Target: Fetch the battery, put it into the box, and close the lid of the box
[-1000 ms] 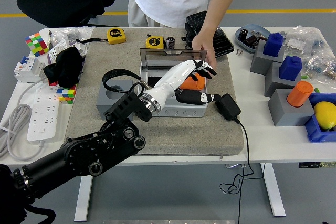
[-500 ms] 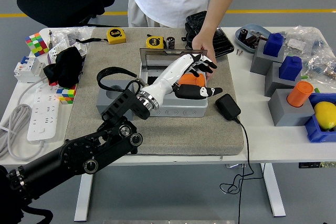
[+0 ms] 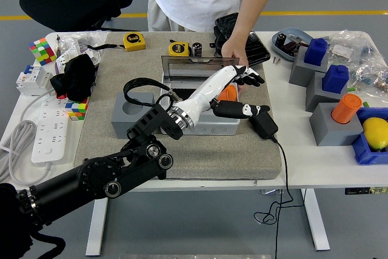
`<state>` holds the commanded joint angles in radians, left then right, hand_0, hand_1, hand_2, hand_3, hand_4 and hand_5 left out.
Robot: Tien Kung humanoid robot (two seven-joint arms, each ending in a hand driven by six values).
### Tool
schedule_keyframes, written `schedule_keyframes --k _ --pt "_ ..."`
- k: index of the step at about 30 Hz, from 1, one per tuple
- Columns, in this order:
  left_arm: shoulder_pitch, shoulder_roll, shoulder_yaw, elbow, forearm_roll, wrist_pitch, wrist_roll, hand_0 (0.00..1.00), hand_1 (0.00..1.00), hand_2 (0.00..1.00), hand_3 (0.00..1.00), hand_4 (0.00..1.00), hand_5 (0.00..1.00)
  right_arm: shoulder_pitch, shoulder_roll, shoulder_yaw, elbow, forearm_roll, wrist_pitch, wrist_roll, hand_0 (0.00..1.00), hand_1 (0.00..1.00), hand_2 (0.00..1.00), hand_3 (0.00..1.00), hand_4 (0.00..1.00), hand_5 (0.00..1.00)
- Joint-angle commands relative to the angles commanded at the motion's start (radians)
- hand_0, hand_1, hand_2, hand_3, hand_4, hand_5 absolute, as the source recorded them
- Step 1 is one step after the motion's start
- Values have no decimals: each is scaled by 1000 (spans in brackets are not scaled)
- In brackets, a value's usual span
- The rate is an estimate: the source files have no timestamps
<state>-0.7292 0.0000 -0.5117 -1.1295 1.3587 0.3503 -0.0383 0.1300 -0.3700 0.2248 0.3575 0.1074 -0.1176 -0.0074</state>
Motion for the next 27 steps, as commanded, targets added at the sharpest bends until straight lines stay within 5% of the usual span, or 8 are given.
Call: schedule_keyframes --k 20,27 --pt "-23 0 54 106 1 -1 10 698 706 662 661 928 344 2 1 10 4 -11 -2 2 498 614 658 575 961 506" --pt "5 0 -19 9 34 -3 14 695 704 664 662 926 344 1 2 20 5 -16 -3 3 498 614 658 575 960 506"
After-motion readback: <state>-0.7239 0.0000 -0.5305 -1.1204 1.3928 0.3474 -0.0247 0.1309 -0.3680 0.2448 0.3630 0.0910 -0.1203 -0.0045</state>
